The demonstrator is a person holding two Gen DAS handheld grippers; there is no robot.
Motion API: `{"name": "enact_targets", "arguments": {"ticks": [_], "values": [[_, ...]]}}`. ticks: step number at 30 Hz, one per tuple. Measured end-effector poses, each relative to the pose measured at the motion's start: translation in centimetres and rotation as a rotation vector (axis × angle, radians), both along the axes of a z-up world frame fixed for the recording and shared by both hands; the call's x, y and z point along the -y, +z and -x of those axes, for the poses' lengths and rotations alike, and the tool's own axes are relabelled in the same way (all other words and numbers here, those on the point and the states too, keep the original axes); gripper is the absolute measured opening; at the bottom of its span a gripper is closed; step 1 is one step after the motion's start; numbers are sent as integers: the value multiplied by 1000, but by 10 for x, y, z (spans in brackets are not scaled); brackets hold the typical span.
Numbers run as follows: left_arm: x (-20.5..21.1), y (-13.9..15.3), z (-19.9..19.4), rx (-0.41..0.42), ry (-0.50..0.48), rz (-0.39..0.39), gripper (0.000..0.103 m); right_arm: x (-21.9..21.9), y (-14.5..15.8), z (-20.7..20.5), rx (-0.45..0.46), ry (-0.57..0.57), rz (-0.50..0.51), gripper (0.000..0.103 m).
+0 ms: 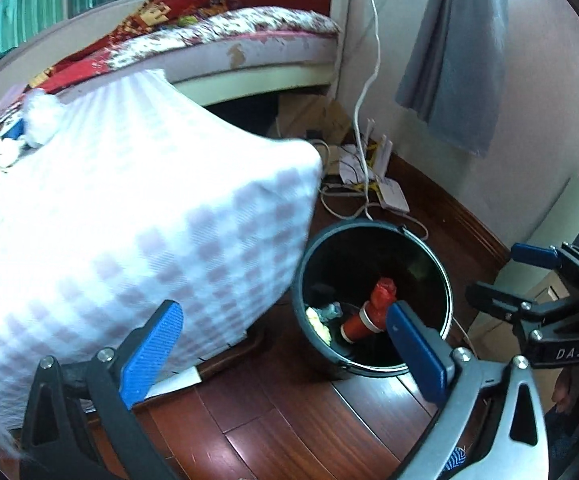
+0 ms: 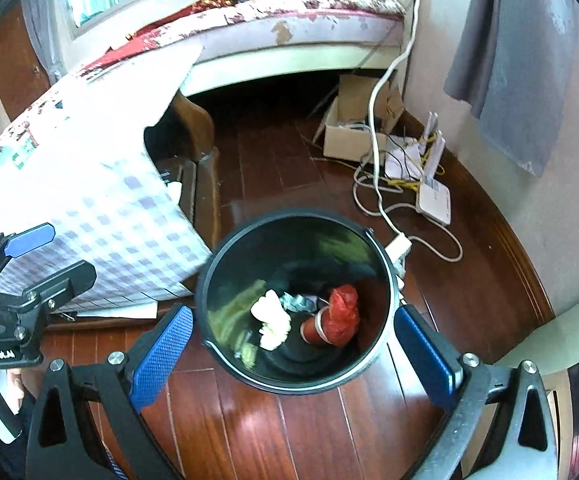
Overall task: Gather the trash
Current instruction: 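Move both tools back toward the table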
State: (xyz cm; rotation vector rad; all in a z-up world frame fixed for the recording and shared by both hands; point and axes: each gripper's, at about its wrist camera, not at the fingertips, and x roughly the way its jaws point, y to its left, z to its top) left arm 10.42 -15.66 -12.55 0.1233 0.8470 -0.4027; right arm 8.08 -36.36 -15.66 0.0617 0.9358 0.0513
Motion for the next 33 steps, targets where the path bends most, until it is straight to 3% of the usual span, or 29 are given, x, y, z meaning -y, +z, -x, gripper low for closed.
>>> {"name": "enact_targets", "arguments": {"ticks": [8,18,27,33], "values": [[-50,32,1,74,97,28,102,-39,34,-10,82,43,-23,102],[-143,51,1,143,293,10,102,-128,63,-40,147,182,-43,102],[-259,54,-6,168,531,-16,102,-246,81,-72,144,371,-109,102],[-332,53,-17,181,686,-25,102,-337,89,-99,164,487,-101,102]]}}
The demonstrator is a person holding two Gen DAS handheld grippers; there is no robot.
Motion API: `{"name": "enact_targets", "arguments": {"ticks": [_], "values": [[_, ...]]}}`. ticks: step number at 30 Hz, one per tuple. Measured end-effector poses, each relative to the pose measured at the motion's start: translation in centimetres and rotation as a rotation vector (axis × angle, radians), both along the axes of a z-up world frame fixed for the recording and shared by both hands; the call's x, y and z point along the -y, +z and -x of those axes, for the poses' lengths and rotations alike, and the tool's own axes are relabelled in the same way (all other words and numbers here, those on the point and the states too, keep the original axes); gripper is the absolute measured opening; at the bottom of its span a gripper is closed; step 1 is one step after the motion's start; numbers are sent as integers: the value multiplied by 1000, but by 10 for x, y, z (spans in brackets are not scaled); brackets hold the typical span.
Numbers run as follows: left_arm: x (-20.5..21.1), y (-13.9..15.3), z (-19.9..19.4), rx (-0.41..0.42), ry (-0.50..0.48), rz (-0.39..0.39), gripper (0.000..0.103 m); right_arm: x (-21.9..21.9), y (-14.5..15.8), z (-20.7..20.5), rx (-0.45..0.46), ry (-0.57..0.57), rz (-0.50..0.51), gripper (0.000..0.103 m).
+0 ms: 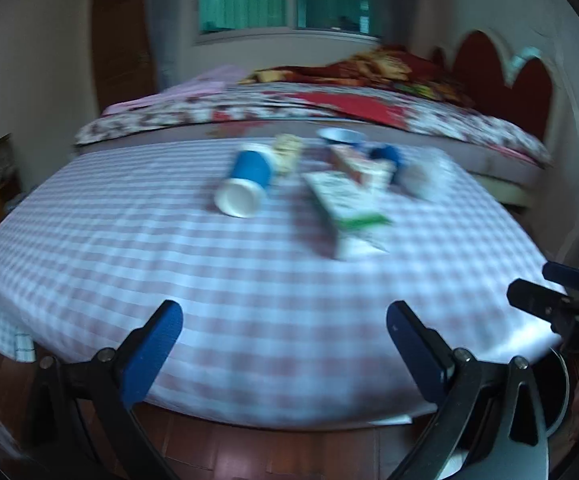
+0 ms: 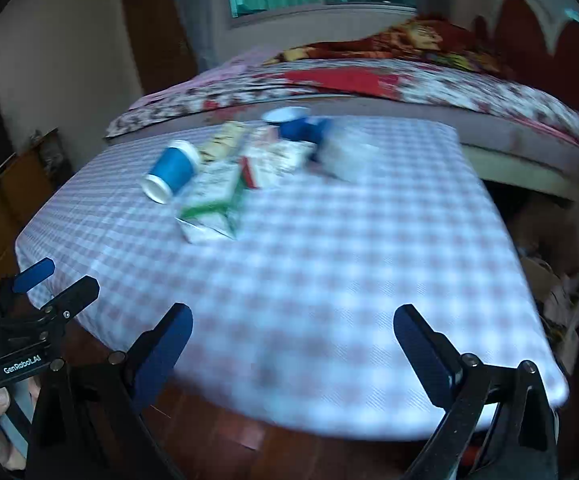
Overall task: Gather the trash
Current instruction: 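Move both tools back toward the table, then grasp the blue cup with the left tool while the right tool grasps the milk carton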
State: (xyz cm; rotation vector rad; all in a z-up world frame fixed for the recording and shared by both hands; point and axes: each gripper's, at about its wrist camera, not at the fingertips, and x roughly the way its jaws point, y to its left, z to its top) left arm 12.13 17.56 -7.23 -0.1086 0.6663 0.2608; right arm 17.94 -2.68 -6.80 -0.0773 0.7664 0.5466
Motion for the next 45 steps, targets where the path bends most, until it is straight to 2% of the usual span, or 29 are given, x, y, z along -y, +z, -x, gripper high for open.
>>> {"name": "enact_targets", "arguments": {"ticks": [3,7,12,17,20,21,25,28,32,34,38,42,44,45], "values": [[-31,-4,-8,-4,50,11,102,-38,-1,-15,0,43,1,101],[-56,-11,-22,-15,67,15,102,-80,-7,-41,-11,70,20,92],[-66,-16,-41,-21,57,5,101,-120,-17,-70,-25,65,67,90],[-77,-20,-53,-25,56,16,101,-145,-29,-91,-61,77,112,82],[-83,-23,-58,-28,59,35,101,-154,-37,-103,-92,77,120,74],[-85,-24,-58,-29,59,38,101,-156,-39,-106,-102,79,120,59],[-89,-25,-67,-28,51,51,97,-157,-34,-104,-95,104,88,56],[-88,-23,-76,-11,39,56,97,-152,-15,-96,-22,101,65,56],[-84,-18,-104,3,18,58,96,-140,8,-99,55,51,47,56],[-82,-18,-125,-12,2,49,92,-131,18,-106,88,7,46,57],[-81,-21,-160,-41,-17,28,91,-109,25,-124,92,-52,47,57],[-81,-32,-187,-113,-40,20,79,-88,25,-135,79,-78,65,57],[-79,-40,-196,-163,-63,10,58,-78,26,-135,82,-88,75,56],[-76,-38,-194,-156,-66,0,57,-73,27,-135,81,-94,74,56]]}}
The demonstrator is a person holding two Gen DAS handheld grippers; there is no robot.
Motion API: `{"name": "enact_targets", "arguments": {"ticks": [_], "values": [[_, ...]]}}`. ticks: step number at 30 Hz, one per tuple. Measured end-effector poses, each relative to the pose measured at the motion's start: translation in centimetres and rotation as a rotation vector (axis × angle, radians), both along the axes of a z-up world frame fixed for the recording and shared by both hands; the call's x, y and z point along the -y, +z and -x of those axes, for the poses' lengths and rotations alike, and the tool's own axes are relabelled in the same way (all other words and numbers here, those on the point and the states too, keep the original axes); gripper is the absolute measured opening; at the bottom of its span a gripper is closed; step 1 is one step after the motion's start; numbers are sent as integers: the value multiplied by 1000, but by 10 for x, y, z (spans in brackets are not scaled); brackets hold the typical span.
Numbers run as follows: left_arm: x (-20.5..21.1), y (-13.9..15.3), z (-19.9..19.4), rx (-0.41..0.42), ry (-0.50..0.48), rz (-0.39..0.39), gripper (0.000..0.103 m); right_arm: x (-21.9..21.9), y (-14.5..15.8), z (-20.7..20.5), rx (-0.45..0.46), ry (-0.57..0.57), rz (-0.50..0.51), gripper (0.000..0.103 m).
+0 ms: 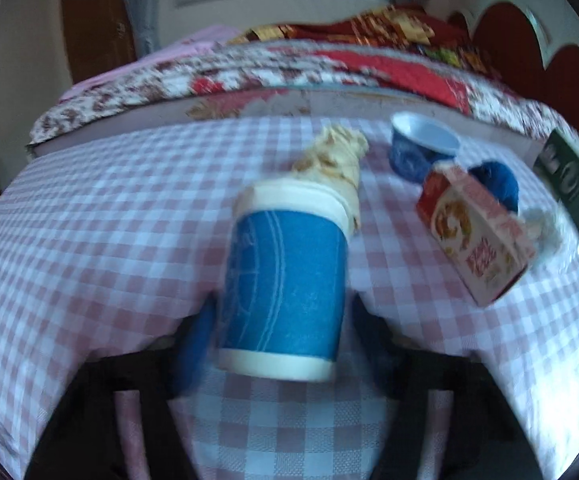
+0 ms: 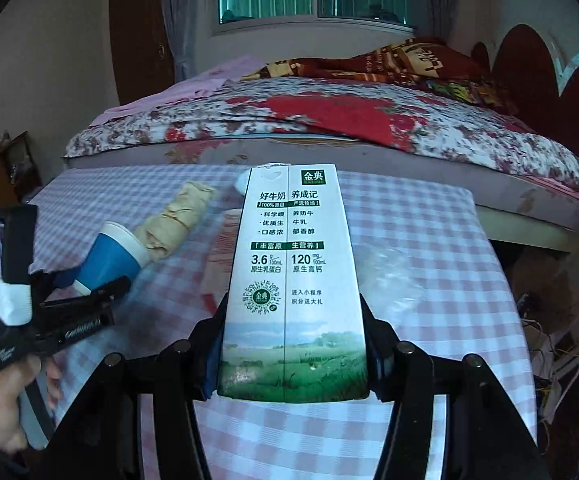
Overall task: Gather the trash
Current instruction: 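Grasp the blue cup with the left tool while the right tool grasps the milk carton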
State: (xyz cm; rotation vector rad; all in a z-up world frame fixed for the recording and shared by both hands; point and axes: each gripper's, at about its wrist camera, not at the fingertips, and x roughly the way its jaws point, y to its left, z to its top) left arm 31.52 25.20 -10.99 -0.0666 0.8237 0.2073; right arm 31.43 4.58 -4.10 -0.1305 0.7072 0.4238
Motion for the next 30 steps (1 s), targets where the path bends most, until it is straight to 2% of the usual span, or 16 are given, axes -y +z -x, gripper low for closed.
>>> {"name": "enact_targets", "arguments": {"ticks": [6,12,17,25,30], "values": [[31,38,42,105,-50,14,55,36,4,6,2,-45,-33,56],[74,68,82,163,-96,52,55,66,6,19,-5,-73,-52,56],[113,81,102,181,-146,48,55,101,12,39,3,-101,-77,56],[162,88,126,201,-207,75,55,159,22,79,16,-147,-116,56],[198,94,138,211,-267,63,55,192,23,99,17,-192,-138,56]]}}
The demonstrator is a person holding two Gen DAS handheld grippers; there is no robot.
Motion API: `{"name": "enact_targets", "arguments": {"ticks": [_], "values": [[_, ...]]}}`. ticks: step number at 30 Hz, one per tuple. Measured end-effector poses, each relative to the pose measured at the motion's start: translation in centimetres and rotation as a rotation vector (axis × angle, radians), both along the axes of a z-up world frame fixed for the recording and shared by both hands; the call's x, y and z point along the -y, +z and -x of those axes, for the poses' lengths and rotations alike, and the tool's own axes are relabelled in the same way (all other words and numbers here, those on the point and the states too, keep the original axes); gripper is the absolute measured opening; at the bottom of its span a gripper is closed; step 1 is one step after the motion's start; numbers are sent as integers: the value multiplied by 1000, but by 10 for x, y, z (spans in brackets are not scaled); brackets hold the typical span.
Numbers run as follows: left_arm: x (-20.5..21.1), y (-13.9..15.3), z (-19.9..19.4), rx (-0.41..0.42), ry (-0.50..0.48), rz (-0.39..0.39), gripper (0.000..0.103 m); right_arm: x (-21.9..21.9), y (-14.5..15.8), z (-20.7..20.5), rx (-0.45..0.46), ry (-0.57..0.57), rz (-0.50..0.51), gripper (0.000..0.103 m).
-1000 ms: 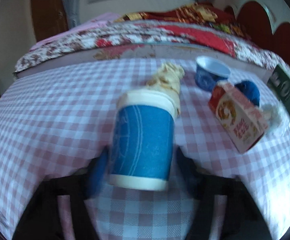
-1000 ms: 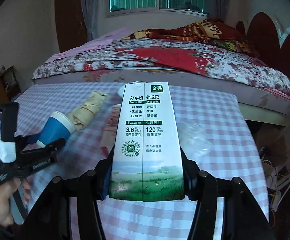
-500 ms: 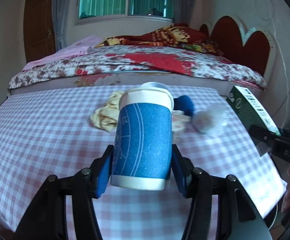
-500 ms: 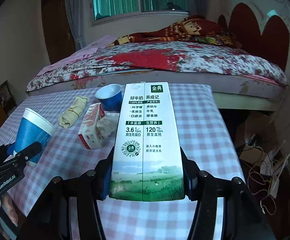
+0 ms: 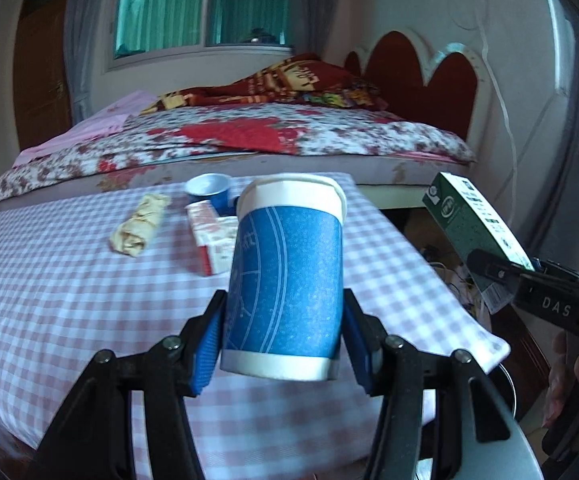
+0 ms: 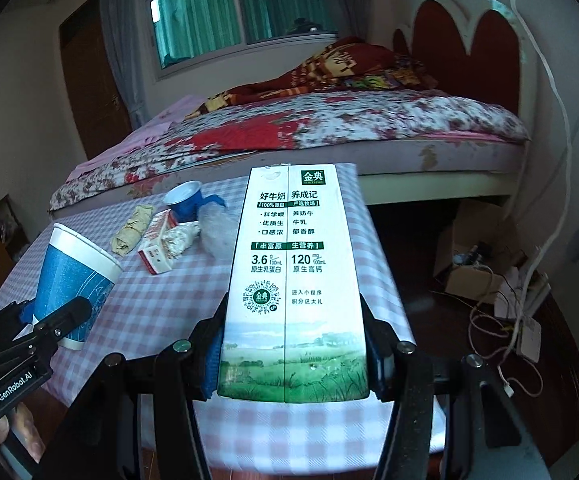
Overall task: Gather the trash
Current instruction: 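Grasp the blue cup with the left tool while the right tool grasps the milk carton, then carry the blue cup and milk carton with both tools over the black bin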
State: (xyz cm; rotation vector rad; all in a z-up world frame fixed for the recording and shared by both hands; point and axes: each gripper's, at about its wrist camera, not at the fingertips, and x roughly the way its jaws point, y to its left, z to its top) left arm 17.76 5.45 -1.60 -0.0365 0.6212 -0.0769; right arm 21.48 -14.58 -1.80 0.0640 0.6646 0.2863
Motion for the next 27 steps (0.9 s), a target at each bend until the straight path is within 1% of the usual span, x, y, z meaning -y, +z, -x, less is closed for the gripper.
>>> {"name": "enact_targets", "arguments": {"ticks": [5,11,20,27], "values": [[32,-1,12,7,-61,-10,55,35,-3,22,1,-48,-12,56],[68,-7,18,-2,-139,-11,55,74,-7,45,-2,-94,-11,57],[118,-15,30,-17,-239,-4,55,123,-14,72,-12,-165,-3,57],[153,-24,38,-37,-309,-8,55,155,-19,92,-17,-197,11,57]]}}
